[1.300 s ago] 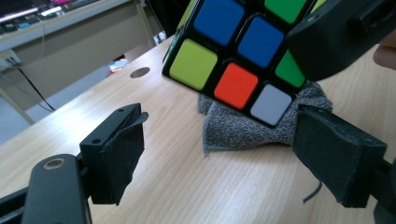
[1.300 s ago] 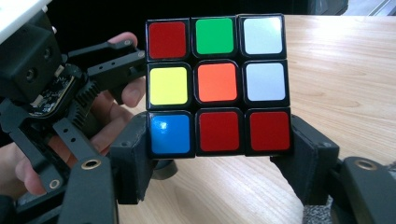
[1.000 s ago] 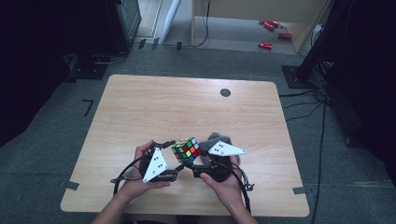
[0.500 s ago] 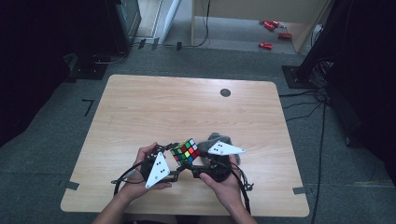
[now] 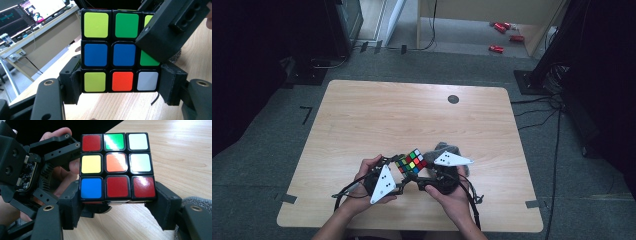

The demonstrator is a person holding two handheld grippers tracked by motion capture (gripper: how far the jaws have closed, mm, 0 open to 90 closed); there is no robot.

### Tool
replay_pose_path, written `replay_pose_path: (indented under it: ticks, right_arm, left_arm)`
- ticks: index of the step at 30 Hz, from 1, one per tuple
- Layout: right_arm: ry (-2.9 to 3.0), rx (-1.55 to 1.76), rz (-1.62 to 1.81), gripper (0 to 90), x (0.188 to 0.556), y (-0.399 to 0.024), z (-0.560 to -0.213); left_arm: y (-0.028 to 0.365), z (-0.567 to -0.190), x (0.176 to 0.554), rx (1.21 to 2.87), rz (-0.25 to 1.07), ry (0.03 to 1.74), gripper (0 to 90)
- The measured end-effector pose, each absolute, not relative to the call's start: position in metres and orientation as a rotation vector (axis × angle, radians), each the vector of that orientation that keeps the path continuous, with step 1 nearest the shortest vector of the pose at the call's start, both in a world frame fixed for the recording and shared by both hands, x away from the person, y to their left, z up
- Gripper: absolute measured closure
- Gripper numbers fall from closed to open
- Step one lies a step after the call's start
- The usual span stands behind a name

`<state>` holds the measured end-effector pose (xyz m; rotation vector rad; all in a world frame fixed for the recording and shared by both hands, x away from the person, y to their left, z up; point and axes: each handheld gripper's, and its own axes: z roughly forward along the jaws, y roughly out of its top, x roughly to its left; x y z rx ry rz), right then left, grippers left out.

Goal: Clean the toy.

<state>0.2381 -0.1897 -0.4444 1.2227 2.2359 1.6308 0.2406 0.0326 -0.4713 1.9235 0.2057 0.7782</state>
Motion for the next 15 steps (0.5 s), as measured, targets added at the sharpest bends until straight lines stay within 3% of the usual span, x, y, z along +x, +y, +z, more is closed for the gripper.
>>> replay_pose_path:
  ticks: [15]
  right_arm:
    - [2.076,1.124,1.666,30.0,0.2340,-0.1988,-0.4348]
  left_arm:
    - [0.0372,-0.4723,0.2468,1.937,0.741,0.262,33.7]
